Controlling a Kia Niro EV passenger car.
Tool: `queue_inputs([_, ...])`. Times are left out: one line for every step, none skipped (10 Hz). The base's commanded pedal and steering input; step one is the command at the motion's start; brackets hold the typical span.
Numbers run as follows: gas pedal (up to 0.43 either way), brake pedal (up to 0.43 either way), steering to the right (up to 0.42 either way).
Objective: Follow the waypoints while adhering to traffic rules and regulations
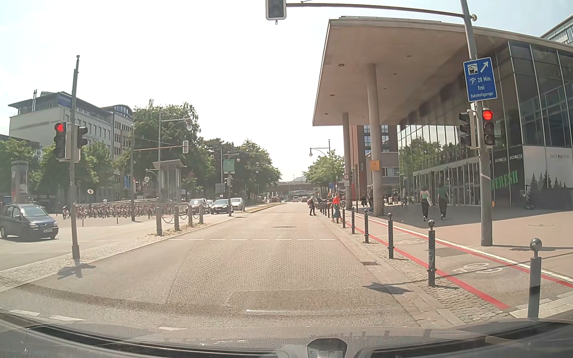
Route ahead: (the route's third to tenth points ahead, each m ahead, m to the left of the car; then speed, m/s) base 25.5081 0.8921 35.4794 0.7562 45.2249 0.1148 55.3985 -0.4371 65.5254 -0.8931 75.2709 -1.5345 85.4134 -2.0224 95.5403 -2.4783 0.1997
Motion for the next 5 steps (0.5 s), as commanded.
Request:
queue_inputs([0.0,0.207,-0.007])
queue_inputs([0.0,0.207,-0.007])
queue_inputs([0.0,0.207,-0.007])
queue_inputs([0.0,0.207,-0.007])
queue_inputs([0.0,0.201,-0.007])
